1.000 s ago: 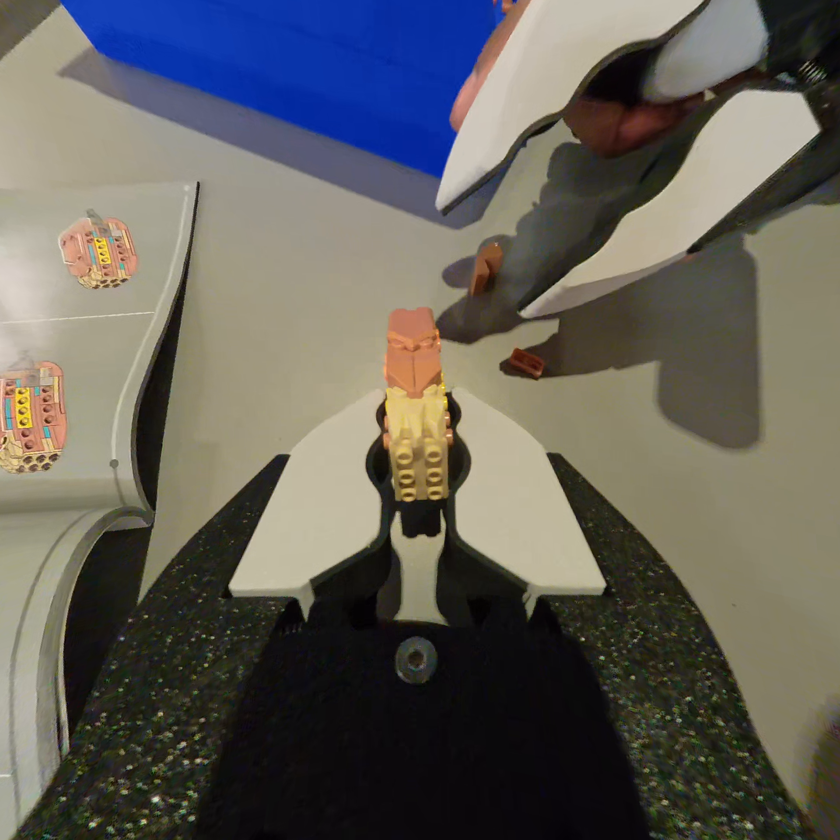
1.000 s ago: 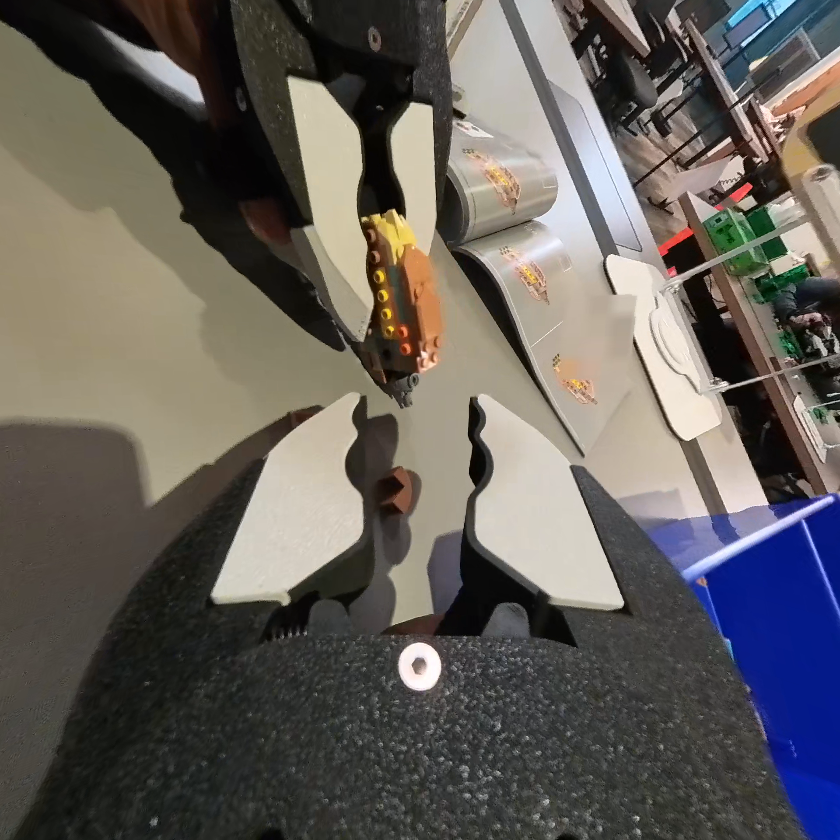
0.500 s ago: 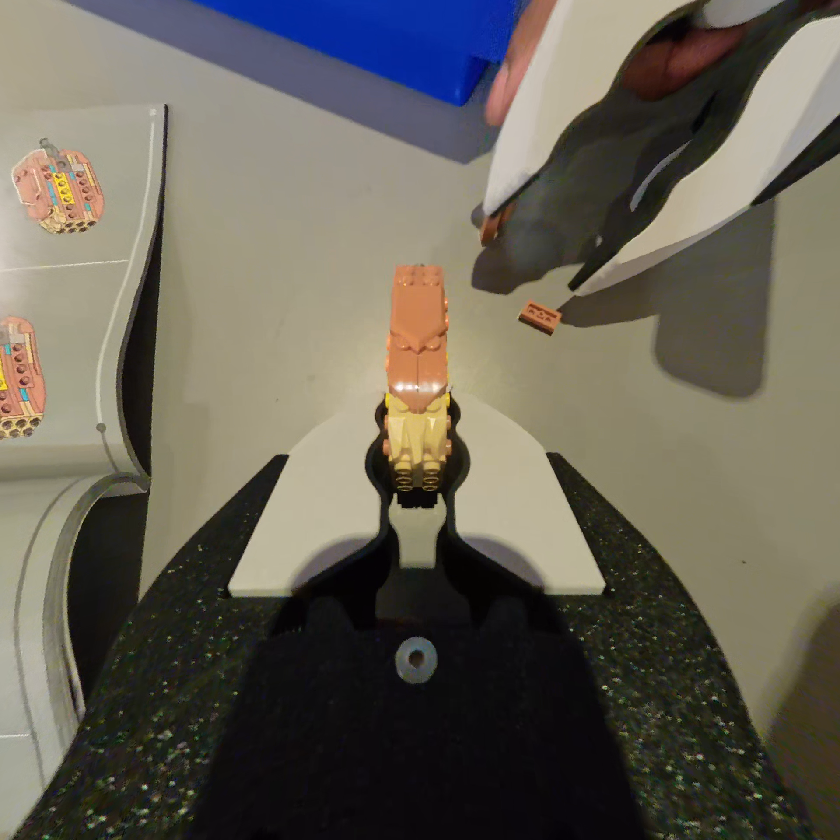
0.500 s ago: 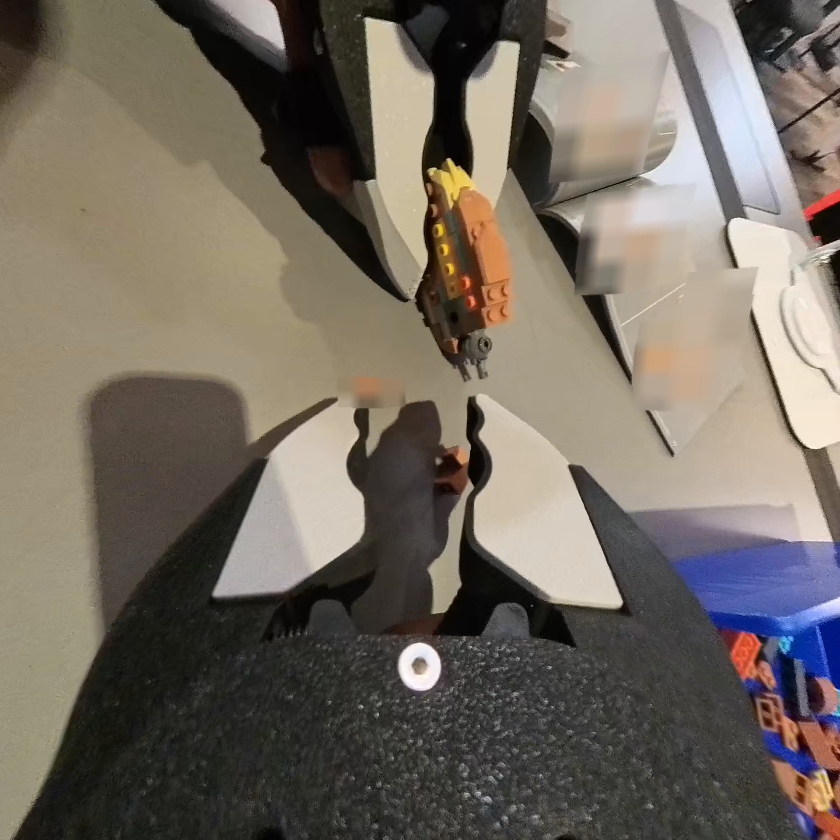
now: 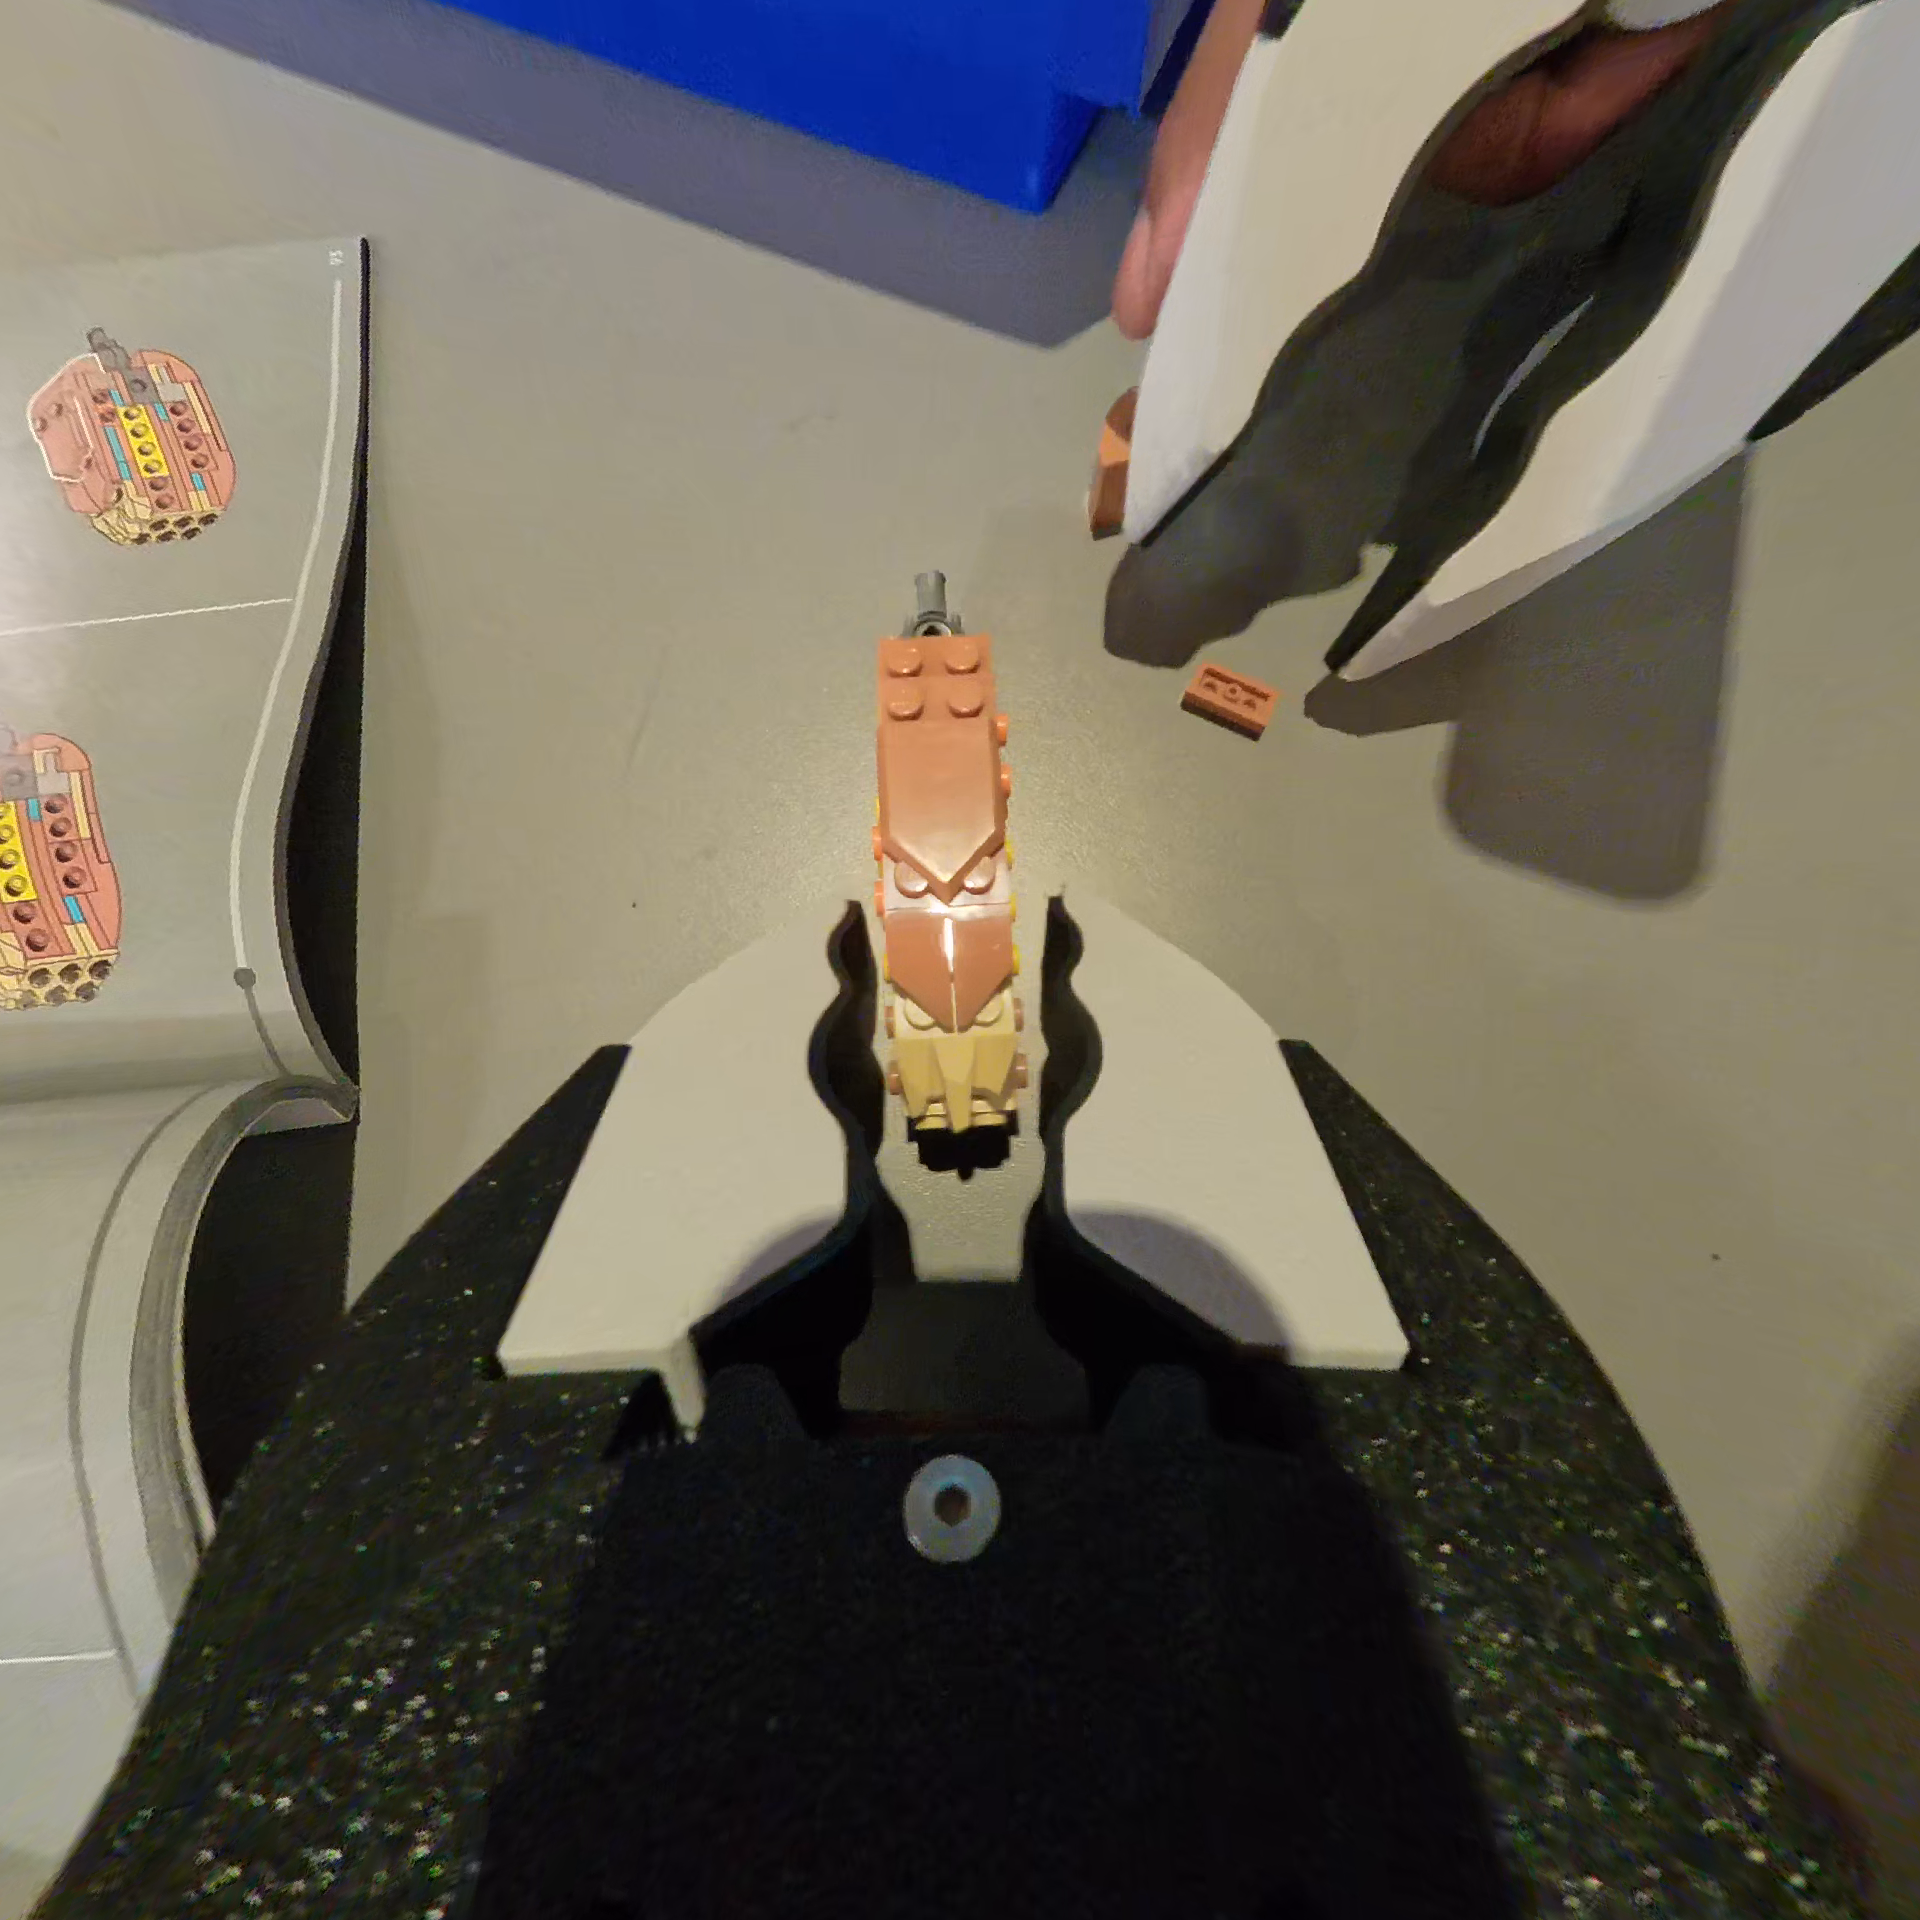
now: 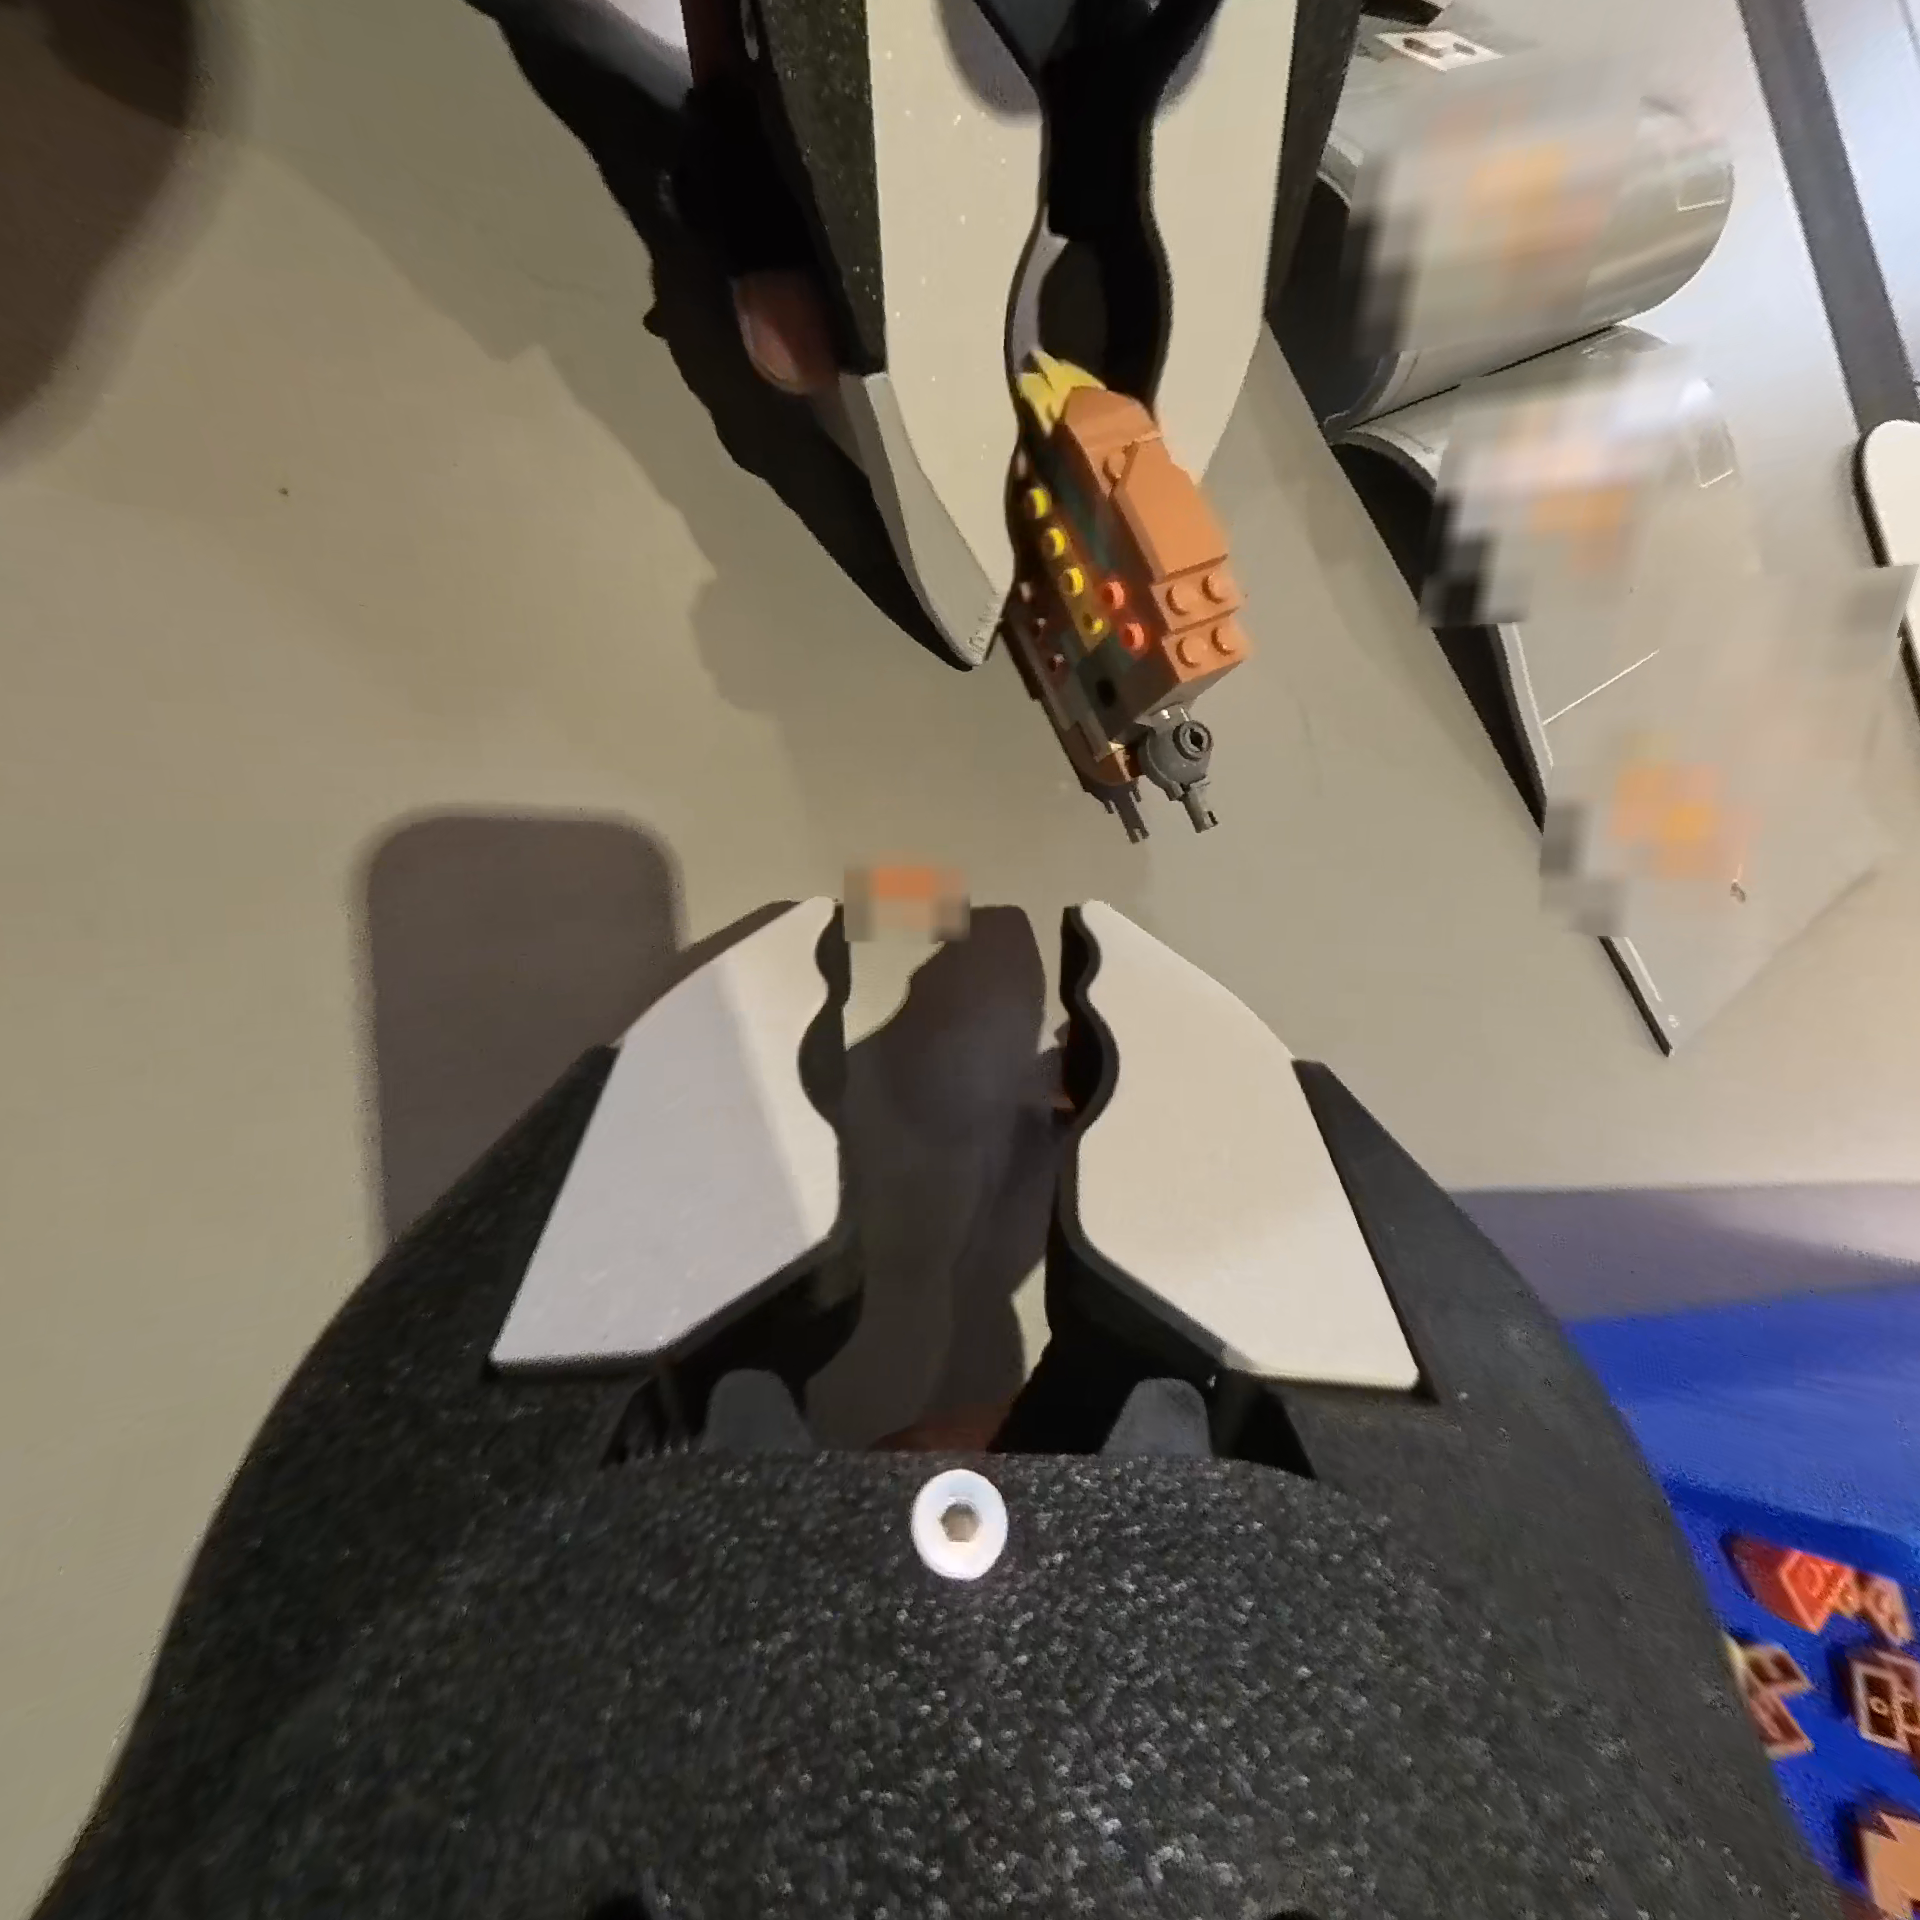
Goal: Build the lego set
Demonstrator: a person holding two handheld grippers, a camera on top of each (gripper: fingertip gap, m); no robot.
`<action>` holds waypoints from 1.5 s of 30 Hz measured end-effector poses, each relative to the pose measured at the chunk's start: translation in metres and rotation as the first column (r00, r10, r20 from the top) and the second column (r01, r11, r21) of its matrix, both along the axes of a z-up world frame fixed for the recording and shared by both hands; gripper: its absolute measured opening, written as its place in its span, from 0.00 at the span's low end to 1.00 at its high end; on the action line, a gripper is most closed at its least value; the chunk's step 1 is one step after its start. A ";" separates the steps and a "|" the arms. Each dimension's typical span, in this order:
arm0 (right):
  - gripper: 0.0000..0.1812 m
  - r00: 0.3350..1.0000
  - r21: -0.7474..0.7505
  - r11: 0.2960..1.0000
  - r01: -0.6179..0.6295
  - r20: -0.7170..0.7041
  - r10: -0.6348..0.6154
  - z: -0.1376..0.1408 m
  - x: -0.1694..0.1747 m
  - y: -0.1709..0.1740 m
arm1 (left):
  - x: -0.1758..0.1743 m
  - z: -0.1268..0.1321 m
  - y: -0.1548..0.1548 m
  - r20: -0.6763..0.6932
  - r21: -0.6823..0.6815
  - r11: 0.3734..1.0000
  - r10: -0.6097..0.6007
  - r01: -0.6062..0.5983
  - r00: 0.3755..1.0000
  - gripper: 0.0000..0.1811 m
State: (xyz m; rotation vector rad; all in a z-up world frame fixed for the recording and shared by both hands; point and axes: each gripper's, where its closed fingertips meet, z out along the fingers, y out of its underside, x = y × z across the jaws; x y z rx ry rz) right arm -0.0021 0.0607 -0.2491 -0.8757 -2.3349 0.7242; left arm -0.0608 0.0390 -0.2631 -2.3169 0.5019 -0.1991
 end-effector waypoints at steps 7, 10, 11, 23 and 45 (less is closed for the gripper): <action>0.17 0.997 -0.013 1.000 0.025 0.068 -0.024 -0.009 -0.002 -0.004 | -0.004 0.016 0.003 0.037 0.058 0.998 0.026 -0.028 0.999 0.23; 0.17 0.996 -0.026 0.999 0.033 0.080 -0.031 -0.009 -0.003 -0.005 | -0.007 0.024 0.004 0.049 0.088 0.995 0.041 -0.045 0.998 0.23; 0.17 0.996 -0.029 0.999 0.033 0.080 -0.031 -0.008 -0.003 -0.006 | -0.008 0.026 0.004 0.055 0.097 0.994 0.043 -0.049 0.998 0.23; 0.13 0.987 -0.052 0.998 0.031 0.158 -0.022 -0.005 -0.001 -0.011 | -0.015 0.042 0.008 0.027 0.173 0.981 0.085 -0.088 0.996 0.22; 0.17 0.949 -0.039 0.999 0.026 0.316 -0.012 -0.015 0.004 -0.007 | -0.006 0.063 0.003 0.037 0.224 0.973 0.042 -0.049 0.998 0.22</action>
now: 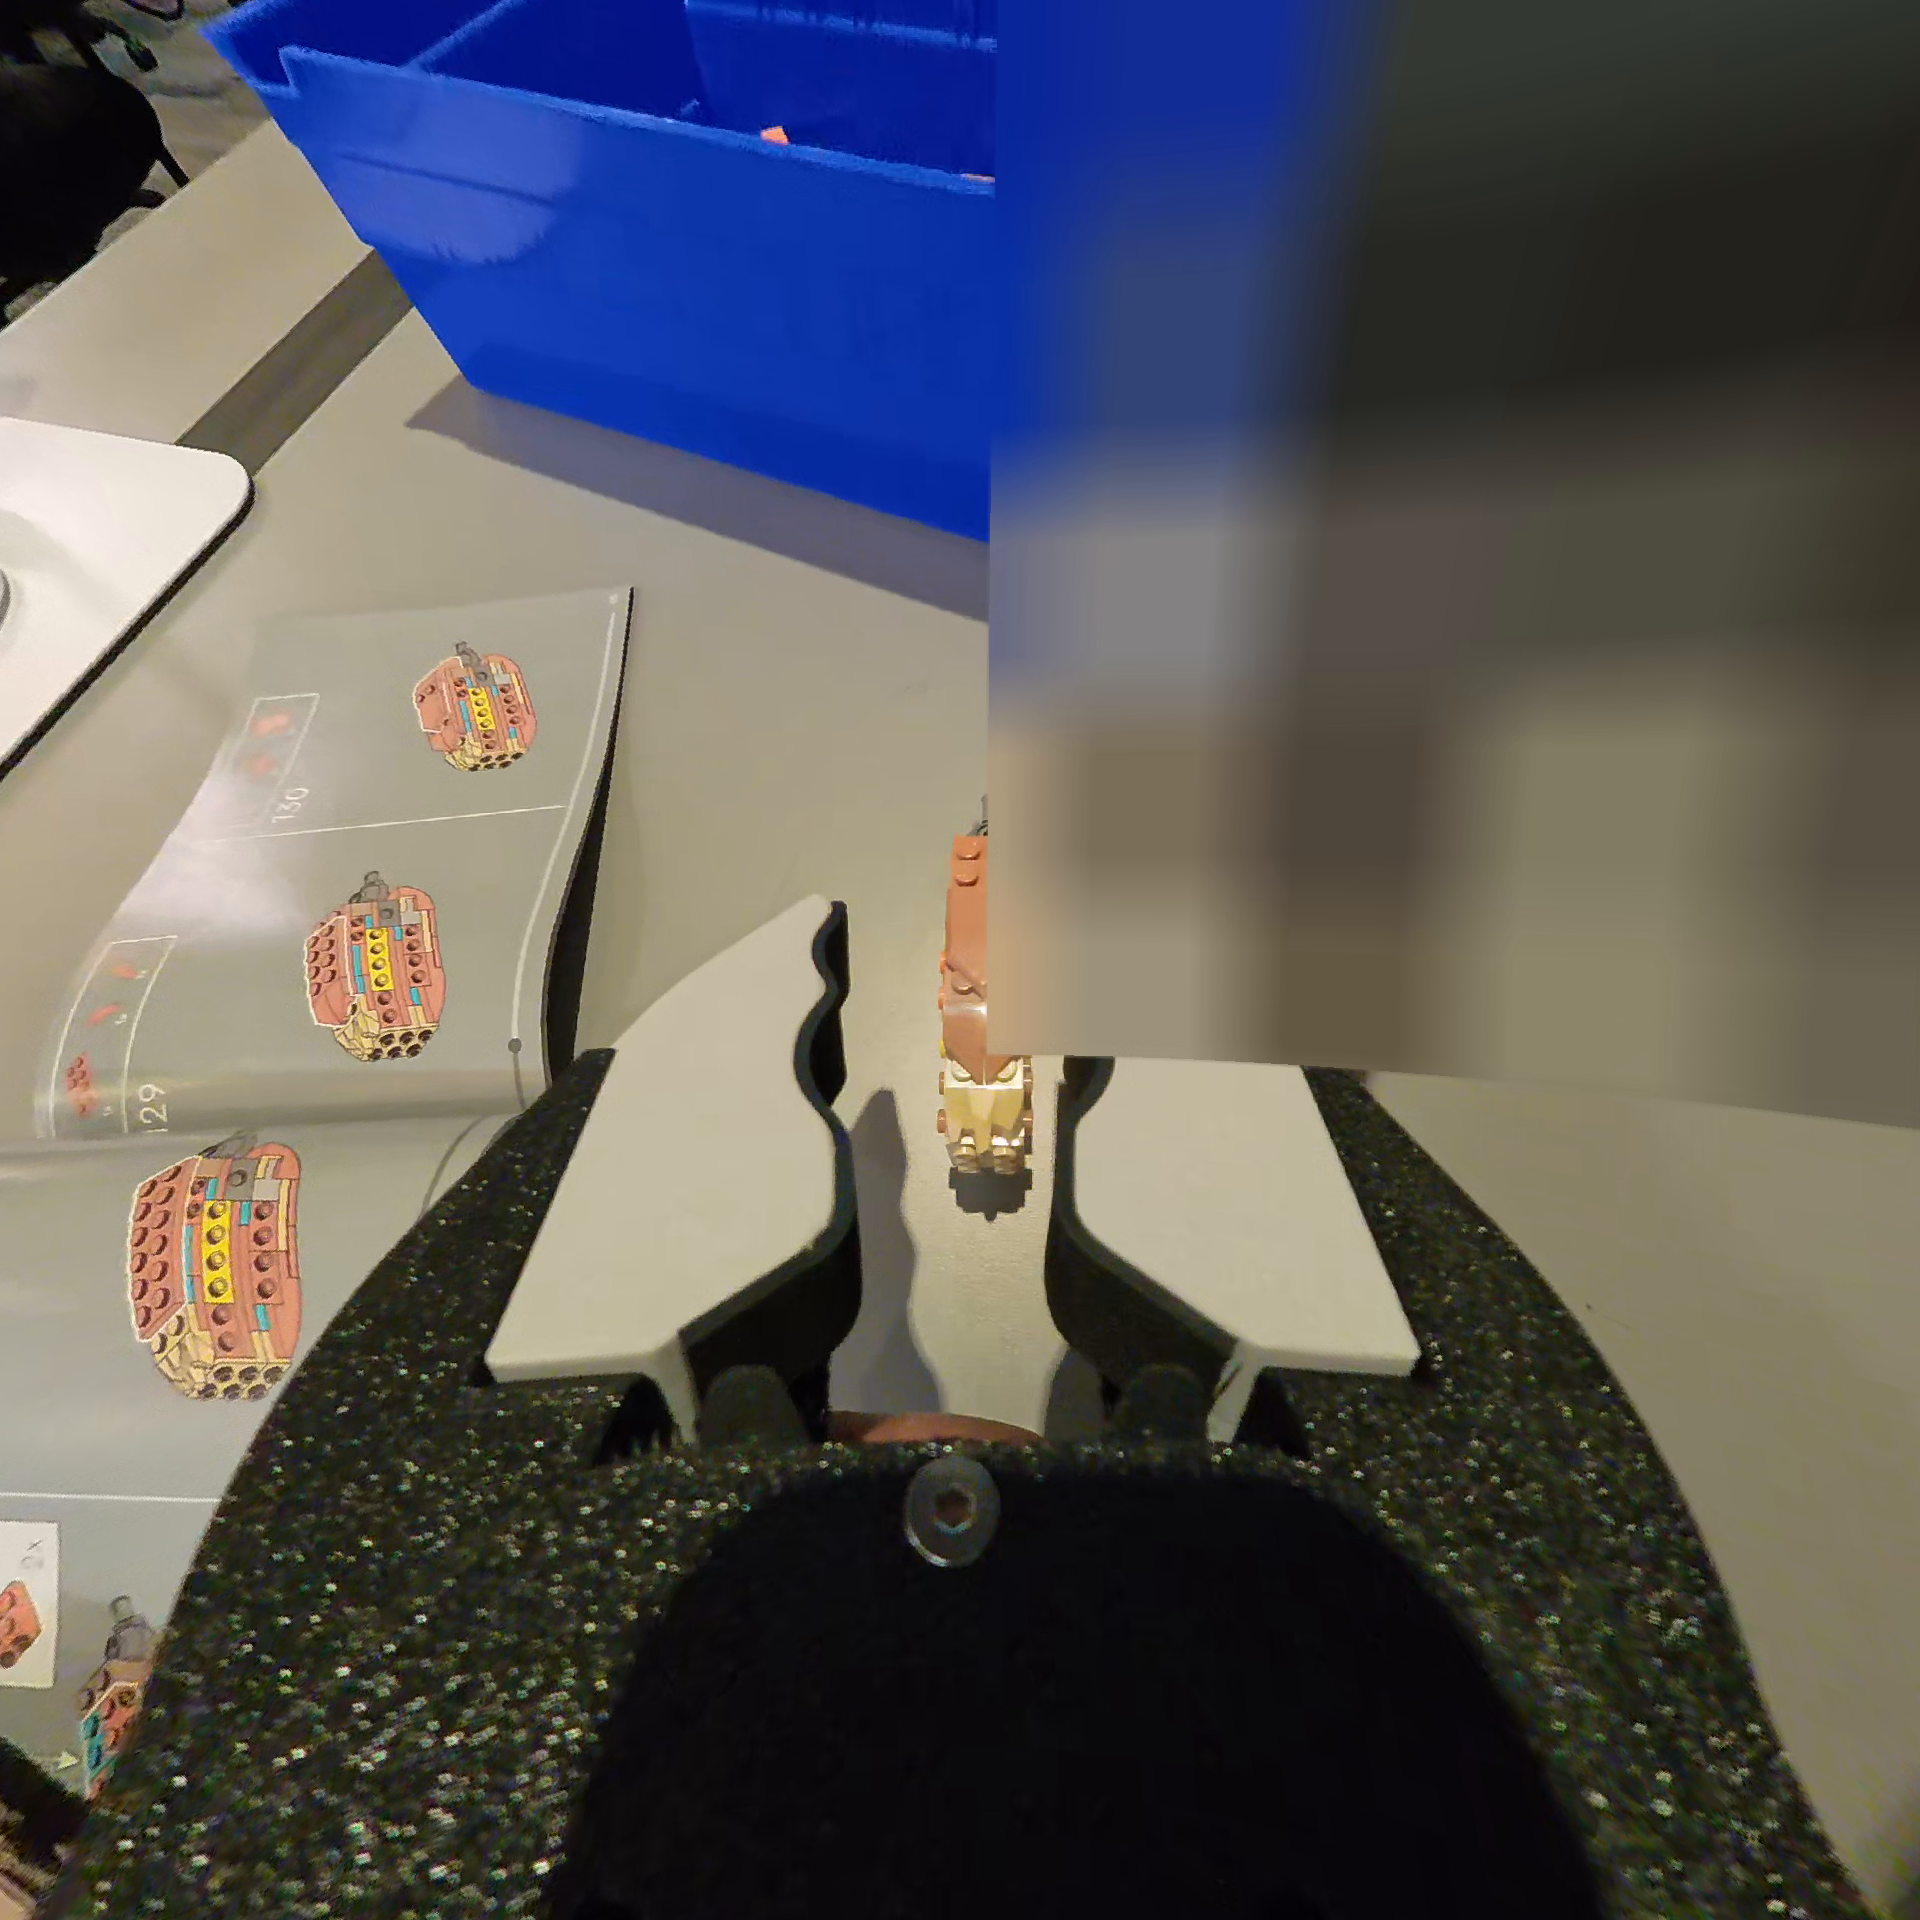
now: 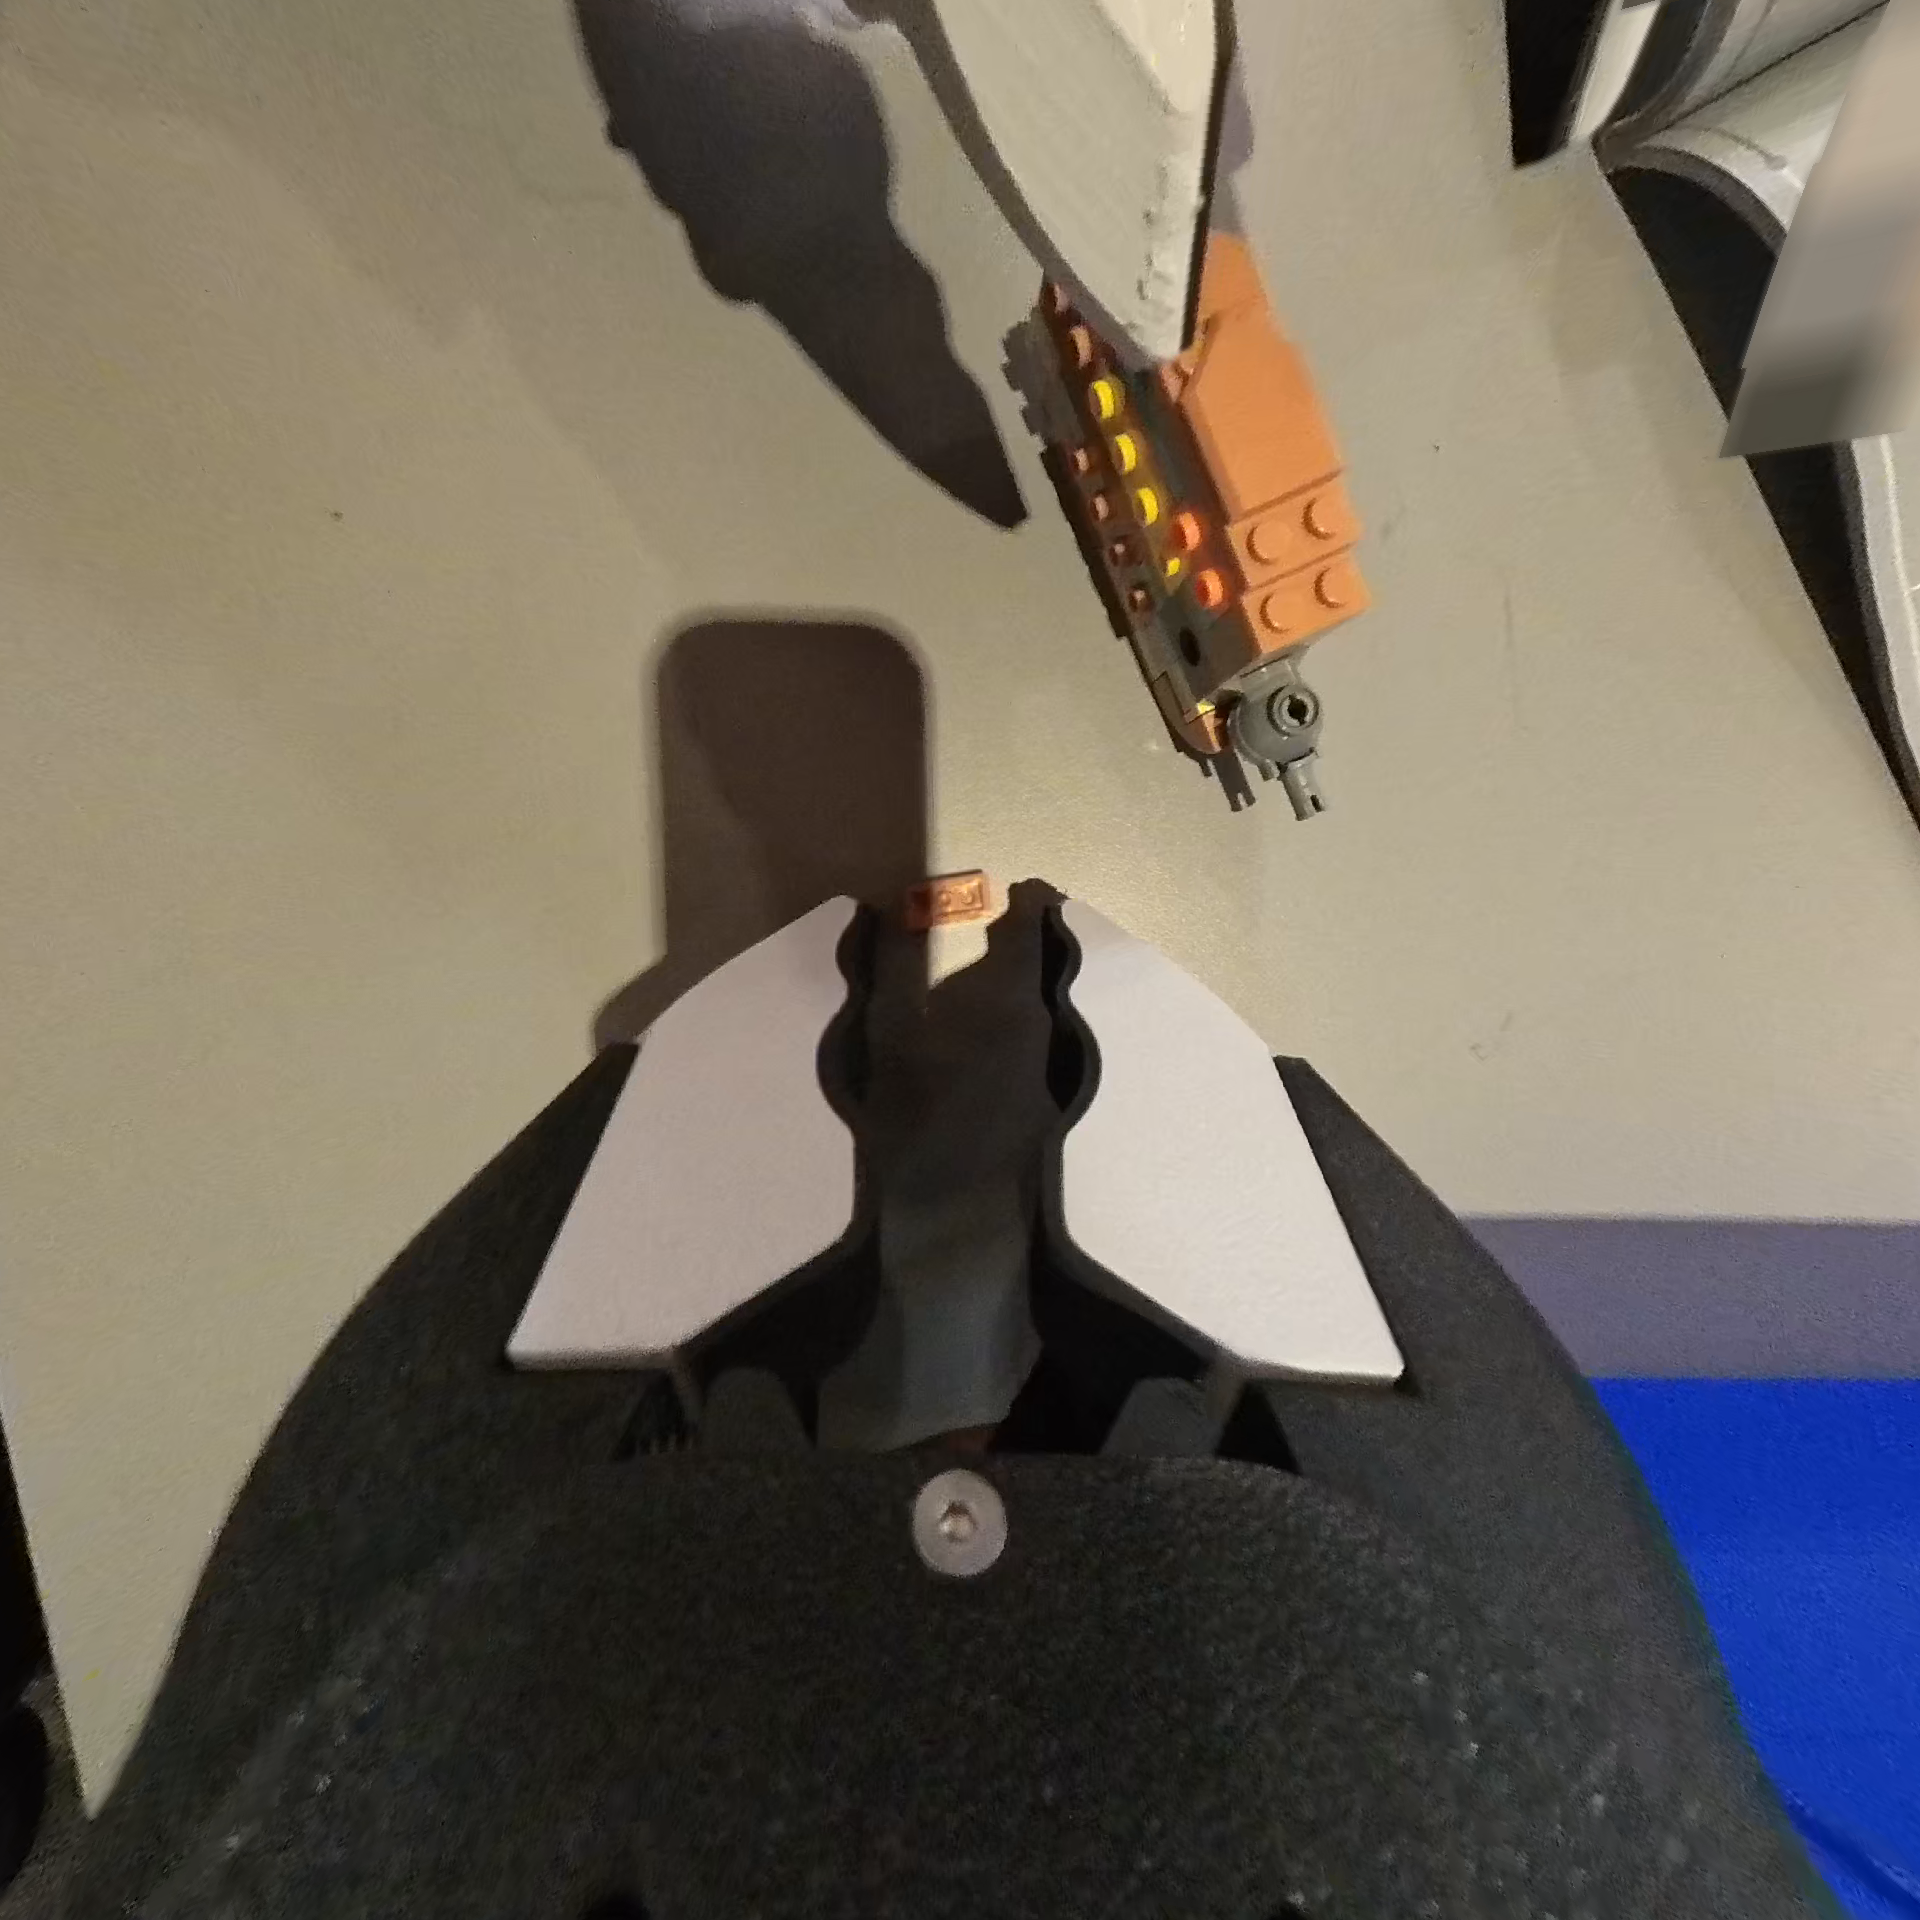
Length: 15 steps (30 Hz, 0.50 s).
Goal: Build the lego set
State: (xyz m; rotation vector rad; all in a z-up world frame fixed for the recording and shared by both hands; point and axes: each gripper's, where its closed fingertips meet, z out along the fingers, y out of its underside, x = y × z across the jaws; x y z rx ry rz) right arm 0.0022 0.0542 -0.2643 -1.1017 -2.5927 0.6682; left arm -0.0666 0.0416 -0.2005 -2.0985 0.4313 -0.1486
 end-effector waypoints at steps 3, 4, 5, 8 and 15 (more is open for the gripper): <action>0.17 1.000 0.004 1.000 -0.029 0.011 0.029 0.000 0.001 0.000 | 0.000 0.000 0.000 -0.003 0.001 1.000 -0.001 0.001 1.000 0.22; 0.16 0.999 0.002 0.999 -0.038 0.015 0.038 0.000 0.001 -0.001 | 0.000 0.001 0.000 -0.004 0.002 1.000 0.000 0.000 1.000 0.22; 0.15 0.999 -0.002 0.999 -0.042 0.018 0.042 0.000 0.001 -0.002 | 0.000 0.001 0.000 -0.004 0.003 1.000 0.001 -0.001 1.000 0.22; 0.10 0.999 -0.019 0.999 -0.044 0.020 0.044 -0.001 0.001 -0.004 | 0.000 0.001 -0.001 -0.003 0.005 1.000 0.001 -0.001 1.000 0.22; 0.09 1.000 -0.111 0.994 0.022 -0.018 -0.024 0.004 -0.006 -0.004 | 0.004 0.005 -0.001 -0.051 0.048 0.998 -0.043 0.045 0.998 0.22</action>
